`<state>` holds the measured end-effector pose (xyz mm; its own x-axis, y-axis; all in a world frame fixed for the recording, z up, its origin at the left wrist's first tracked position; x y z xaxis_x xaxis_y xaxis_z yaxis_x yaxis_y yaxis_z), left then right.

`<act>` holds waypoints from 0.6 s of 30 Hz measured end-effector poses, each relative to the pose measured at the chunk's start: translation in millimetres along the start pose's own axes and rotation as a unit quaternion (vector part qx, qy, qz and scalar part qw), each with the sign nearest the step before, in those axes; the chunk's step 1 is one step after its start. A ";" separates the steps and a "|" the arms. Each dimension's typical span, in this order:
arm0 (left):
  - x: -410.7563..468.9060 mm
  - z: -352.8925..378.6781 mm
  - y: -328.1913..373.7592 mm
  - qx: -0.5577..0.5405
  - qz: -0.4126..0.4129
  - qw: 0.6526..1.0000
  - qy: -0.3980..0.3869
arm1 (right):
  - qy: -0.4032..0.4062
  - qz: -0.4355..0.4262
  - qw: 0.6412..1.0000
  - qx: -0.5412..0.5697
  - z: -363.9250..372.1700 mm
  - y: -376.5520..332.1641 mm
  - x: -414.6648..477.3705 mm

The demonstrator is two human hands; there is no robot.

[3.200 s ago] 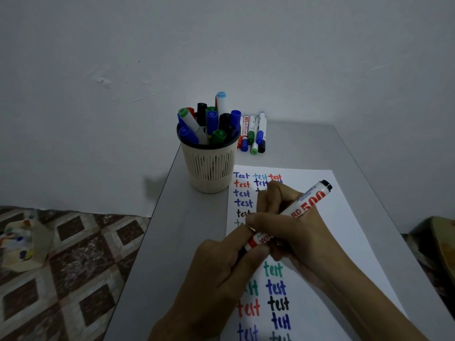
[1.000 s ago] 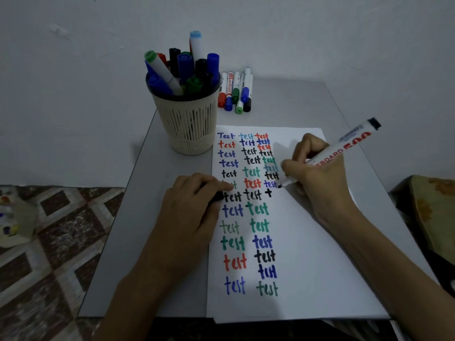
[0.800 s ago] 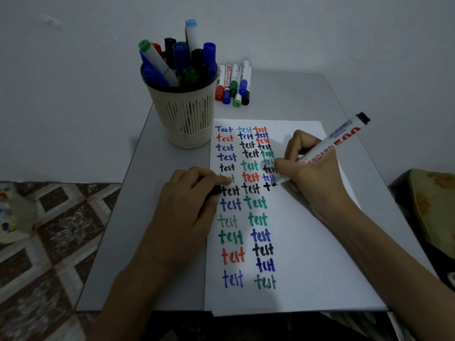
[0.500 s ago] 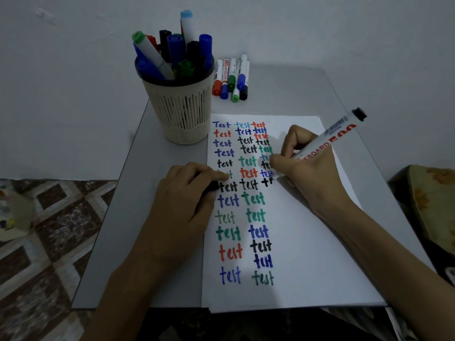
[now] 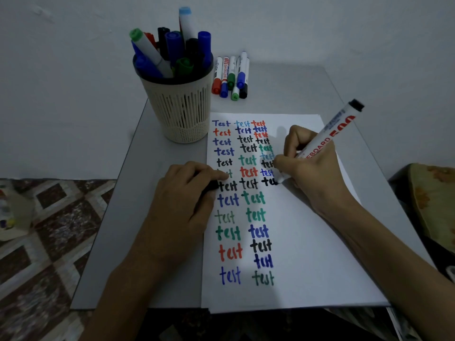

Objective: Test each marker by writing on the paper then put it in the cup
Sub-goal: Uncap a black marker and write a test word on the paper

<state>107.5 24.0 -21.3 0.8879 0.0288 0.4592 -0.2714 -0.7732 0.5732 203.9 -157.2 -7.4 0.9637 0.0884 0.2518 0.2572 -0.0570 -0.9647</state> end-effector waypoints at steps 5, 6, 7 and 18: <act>0.3 0.3 -0.1 -0.001 -0.002 1.000 0.000 | 0.030 0.001 1.000 -0.006 -2.9 -1.5 -0.6; 0.2 0.5 0.0 0.001 -0.002 1.000 -0.001 | 0.029 -0.005 0.999 -0.012 -2.7 -3.2 -0.9; 0.2 0.4 0.0 0.003 -0.001 1.000 -0.002 | 0.032 -0.008 0.999 -0.013 -3.3 -4.2 -0.8; 0.7 0.0 -0.4 0.001 -0.018 1.000 -0.008 | 0.012 0.014 1.000 -0.016 -2.4 -2.5 0.2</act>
<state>108.2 24.4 -21.2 0.9030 0.0464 0.4271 -0.2386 -0.7726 0.5883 203.7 -159.4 -4.8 0.9721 0.0627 0.2262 0.2312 -0.0910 -0.9686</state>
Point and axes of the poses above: each hand's wrist, its own x-axis towards the middle knuckle, its own z-axis out of the palm, y = z × x, the point moved 5 cm from there along x, towards the middle knuckle, and after that the axes turned 7 degrees about y, right-handed, at the moved point
